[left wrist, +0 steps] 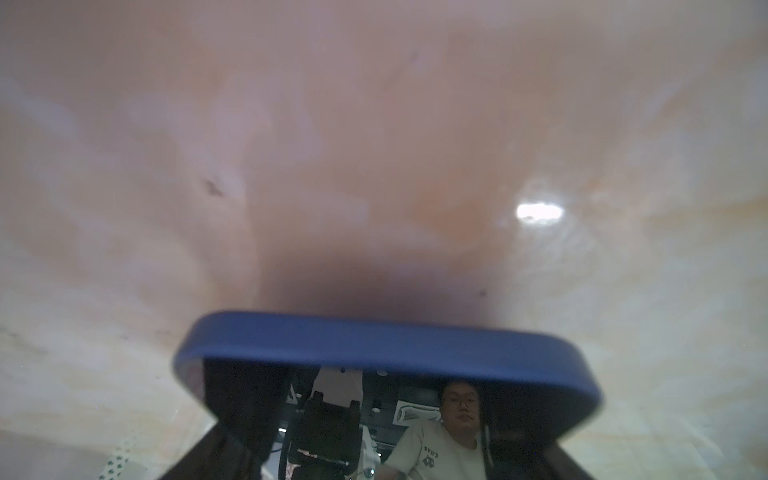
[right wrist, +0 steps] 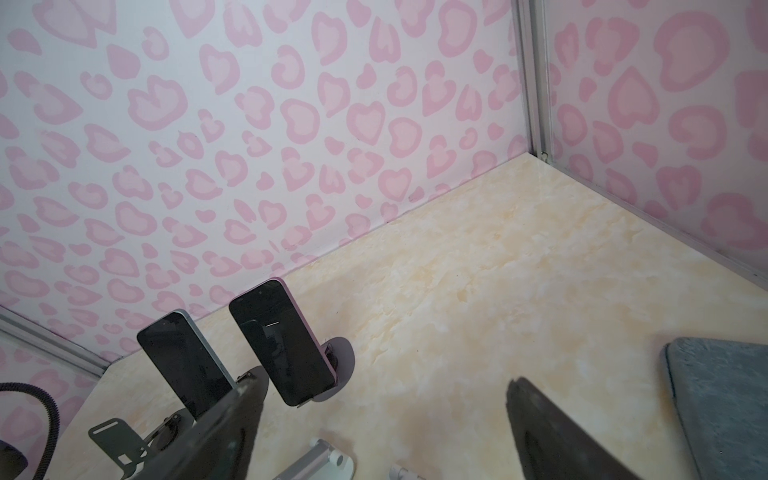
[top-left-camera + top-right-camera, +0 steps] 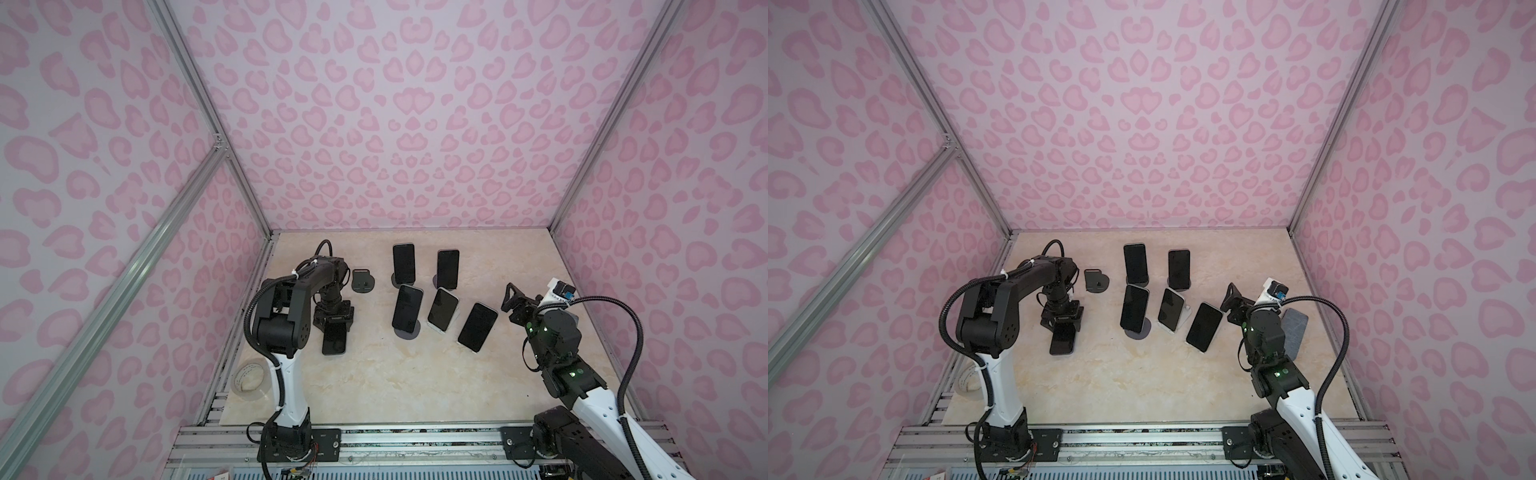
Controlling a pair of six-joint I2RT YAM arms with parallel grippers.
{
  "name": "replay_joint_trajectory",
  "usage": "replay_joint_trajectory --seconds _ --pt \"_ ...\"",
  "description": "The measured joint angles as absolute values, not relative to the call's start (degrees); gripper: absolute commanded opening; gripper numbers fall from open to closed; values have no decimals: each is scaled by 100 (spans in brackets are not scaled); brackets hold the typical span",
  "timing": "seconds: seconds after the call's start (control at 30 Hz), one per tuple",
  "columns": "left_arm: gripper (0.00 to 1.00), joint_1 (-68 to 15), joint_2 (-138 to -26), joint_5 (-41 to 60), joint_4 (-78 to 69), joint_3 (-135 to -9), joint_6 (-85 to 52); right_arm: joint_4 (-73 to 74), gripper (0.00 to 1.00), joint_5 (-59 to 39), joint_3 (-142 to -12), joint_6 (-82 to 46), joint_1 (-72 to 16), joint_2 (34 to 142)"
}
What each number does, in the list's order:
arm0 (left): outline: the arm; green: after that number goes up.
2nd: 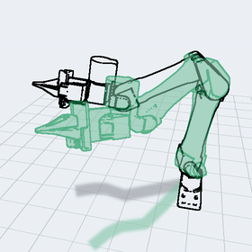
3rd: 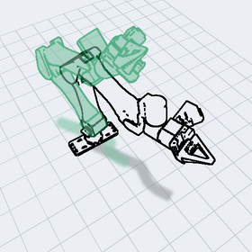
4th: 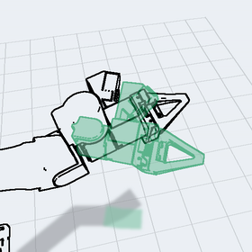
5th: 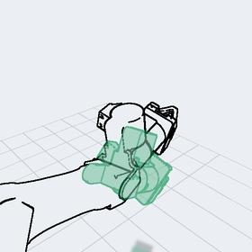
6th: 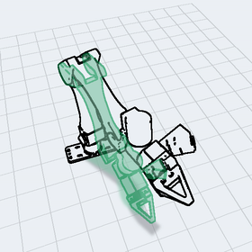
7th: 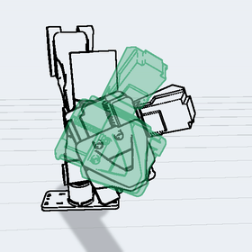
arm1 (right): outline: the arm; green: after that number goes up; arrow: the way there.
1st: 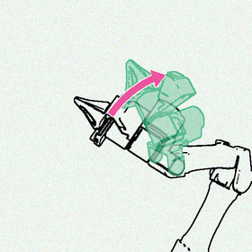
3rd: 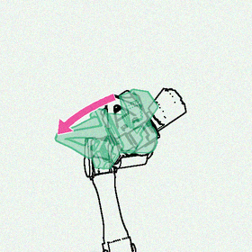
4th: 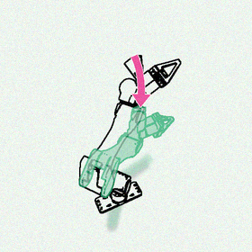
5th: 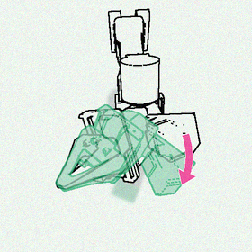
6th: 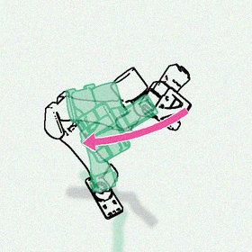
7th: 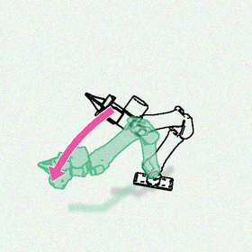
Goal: Remove the phone from the phone stand
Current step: 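Carry the phone toward the robot and lower it flat onto the table, then open the left gripper to release the phone on the table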
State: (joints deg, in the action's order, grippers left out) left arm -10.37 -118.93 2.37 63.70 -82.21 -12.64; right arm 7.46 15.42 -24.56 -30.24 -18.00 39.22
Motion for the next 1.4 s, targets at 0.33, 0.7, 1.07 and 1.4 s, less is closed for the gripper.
replay_joint_trajectory --seconds 0.33,0.7,1.07,1.4 --pt "80 -1116 -11944 427 6812 -7970 -1234 749 94 1540 -2456 -3026 -1802 3970" --pt "81 -1146 -11885 449 6895 -7870 -1197 746 94 1540 -2456 -3026 -1804 3983" --pt "81 -1157 -11690 386 6696 -7717 -1216 764 94 1535 -2453 -3028 -1804 4064" --pt "83 -1199 -11144 -137 5955 -7618 -1347 777 94 1463 -2425 -3041 -1804 4174"
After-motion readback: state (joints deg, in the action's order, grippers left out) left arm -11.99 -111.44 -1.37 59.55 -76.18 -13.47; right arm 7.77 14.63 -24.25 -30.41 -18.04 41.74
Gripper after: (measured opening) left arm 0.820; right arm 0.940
